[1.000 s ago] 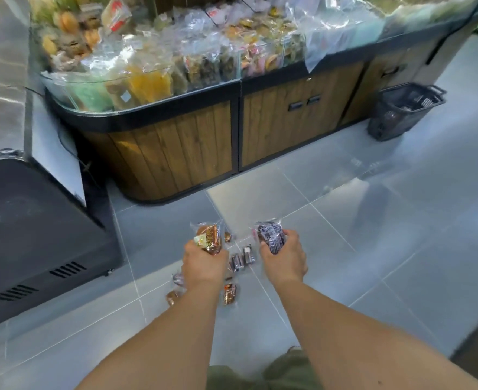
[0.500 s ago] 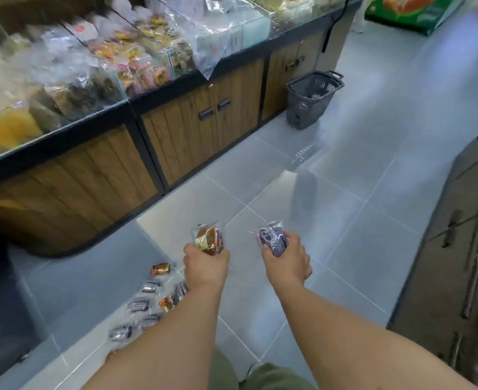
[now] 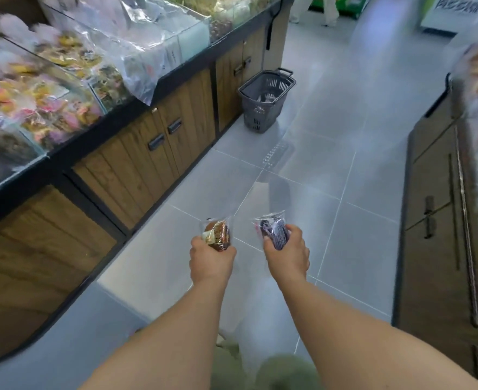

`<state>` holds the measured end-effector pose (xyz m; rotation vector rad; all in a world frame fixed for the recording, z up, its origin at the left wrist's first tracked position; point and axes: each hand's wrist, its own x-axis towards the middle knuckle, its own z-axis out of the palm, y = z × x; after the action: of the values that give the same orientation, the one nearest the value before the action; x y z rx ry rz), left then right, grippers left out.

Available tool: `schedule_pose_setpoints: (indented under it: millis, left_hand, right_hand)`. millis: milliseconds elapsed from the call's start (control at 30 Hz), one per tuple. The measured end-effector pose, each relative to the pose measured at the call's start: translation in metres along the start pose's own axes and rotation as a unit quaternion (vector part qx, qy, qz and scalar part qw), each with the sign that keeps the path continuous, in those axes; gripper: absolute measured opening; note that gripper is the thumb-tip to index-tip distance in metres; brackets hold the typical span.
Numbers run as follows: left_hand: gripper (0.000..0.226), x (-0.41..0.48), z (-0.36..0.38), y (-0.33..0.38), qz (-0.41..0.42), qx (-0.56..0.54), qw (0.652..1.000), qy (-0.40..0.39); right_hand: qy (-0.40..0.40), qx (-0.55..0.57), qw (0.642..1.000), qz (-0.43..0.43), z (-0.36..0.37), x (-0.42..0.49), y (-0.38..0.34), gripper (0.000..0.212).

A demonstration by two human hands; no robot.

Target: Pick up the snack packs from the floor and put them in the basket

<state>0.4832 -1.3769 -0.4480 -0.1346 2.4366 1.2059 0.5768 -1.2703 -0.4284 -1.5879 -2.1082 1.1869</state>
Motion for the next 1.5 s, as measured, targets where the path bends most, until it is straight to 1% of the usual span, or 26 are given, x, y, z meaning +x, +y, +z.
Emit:
schedule_pose_setpoints:
  millis: [100, 233, 333, 433, 533, 633, 767, 867, 933, 1033, 1133, 1300, 1400, 1500]
  left_hand:
    - [0.067, 0.031, 0.005, 0.02, 0.012, 0.021, 1.0, -0.012]
    - [0.069, 0.064, 0.021, 0.043, 0.009, 0.039, 0.999, -0.027]
    - [0.069, 0.094, 0.041, 0.067, 0.017, 0.06, 0.997, -0.037]
    - [0.07, 0.127, 0.067, 0.1, 0.019, 0.066, 0.997, -0.043]
    - [0.073, 0.165, 0.102, 0.145, 0.017, 0.06, 0.997, -0.047]
    - [0.067, 0.204, 0.138, 0.202, 0.017, 0.053, 0.998, -0.041]
    - [0.063, 0.242, 0.179, 0.273, 0.022, 0.012, 0.999, -0.027]
    - [0.065, 0.267, 0.209, 0.314, 0.016, -0.013, 1.0, -0.017]
    - [0.064, 0.287, 0.226, 0.336, 0.014, -0.004, 1.0, -0.014]
    - [0.063, 0.325, 0.246, 0.364, 0.008, 0.008, 1.0, -0.011]
    - [0.065, 0.378, 0.268, 0.398, 0.0, 0.003, 1.0, -0.017]
    - [0.068, 0.472, 0.302, 0.476, -0.007, -0.026, 0.999, -0.031]
    - [0.06, 0.514, 0.317, 0.527, 0.018, -0.016, 0.999, -0.04]
    - [0.059, 0.555, 0.333, 0.571, 0.032, -0.004, 0.999, -0.031]
  right_hand:
    - [0.008, 0.011, 1.0, 0.015, 0.01, 0.022, -0.017, 0.053]
    - [0.007, -0.008, 0.999, 0.032, 0.015, 0.054, -0.026, 0.053]
    - [0.004, -0.001, 0.998, 0.058, 0.017, 0.094, -0.034, 0.053]
    - [-0.002, -0.008, 0.998, 0.067, 0.016, 0.145, -0.043, 0.053]
    - [-0.003, -0.005, 0.998, 0.062, 0.011, 0.212, -0.059, 0.053]
    - [-0.003, -0.002, 0.999, 0.045, -0.003, 0.287, -0.086, 0.054]
    - [-0.001, 0.017, 1.0, 0.025, -0.024, 0.373, -0.123, 0.055]
    - [0.006, 0.031, 0.999, 0.022, -0.027, 0.43, -0.146, 0.053]
    - [0.001, 0.036, 0.999, 0.02, -0.024, 0.462, -0.159, 0.053]
    - [-0.011, 0.015, 1.0, 0.02, -0.016, 0.509, -0.173, 0.053]
    - [-0.014, 0.011, 0.999, 0.037, -0.004, 0.568, -0.189, 0.053]
    - [0.017, 0.029, 0.998, 0.054, 0.012, 0.674, -0.245, 0.054]
    - [0.025, 0.051, 0.996, 0.063, 0.021, 0.73, -0.28, 0.054]
    - [0.029, 0.072, 0.995, 0.066, 0.028, 0.784, -0.31, 0.053]
